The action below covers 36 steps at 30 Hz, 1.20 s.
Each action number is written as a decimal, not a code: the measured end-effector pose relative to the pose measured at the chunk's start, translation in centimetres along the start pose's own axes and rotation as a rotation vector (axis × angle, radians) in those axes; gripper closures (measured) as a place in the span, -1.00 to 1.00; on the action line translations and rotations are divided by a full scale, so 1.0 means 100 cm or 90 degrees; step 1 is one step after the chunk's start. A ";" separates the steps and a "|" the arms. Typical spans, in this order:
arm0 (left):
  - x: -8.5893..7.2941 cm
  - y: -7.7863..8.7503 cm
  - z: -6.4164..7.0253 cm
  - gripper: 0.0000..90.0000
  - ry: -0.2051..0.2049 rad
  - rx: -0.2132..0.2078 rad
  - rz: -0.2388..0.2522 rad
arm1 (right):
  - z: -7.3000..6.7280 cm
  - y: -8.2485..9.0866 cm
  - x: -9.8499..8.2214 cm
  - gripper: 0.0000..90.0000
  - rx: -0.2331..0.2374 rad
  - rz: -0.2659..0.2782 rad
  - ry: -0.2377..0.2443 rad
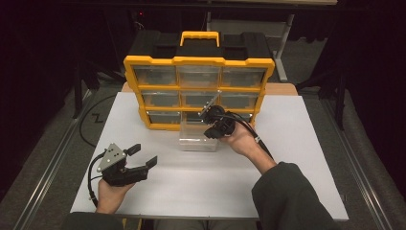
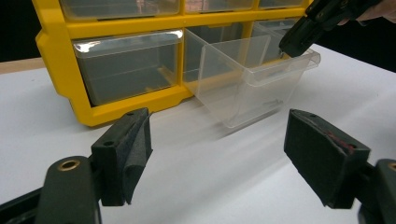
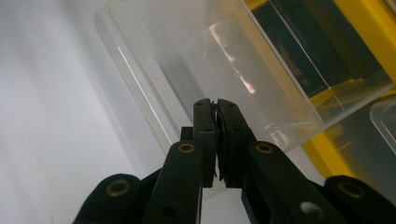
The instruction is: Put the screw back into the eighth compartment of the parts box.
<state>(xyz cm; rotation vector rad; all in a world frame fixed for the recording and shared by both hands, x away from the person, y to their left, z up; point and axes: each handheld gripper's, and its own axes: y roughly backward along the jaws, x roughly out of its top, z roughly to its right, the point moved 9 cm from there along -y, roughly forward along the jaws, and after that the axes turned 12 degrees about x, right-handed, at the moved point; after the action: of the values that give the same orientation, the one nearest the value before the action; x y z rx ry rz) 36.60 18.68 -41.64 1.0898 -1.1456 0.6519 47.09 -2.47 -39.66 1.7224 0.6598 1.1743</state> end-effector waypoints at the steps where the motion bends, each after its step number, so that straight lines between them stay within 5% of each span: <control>1: 0.000 0.000 0.000 -0.48 0.000 0.000 0.000 | 0.000 -0.002 0.001 0.98 0.000 0.001 -0.002; 15: 0.000 0.000 0.000 -0.47 -0.001 -0.001 -0.001 | 0.006 -0.010 0.002 0.88 0.001 -0.010 -0.019; 36: -0.001 -0.001 0.000 -0.48 -0.001 -0.001 -0.003 | -0.002 0.024 -0.009 0.33 0.014 0.086 -0.040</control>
<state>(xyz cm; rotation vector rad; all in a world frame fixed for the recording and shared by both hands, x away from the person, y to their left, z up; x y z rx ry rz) 36.62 18.66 -41.72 1.0922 -1.1436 0.6466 46.43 -4.22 -37.83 1.8387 0.5272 1.2031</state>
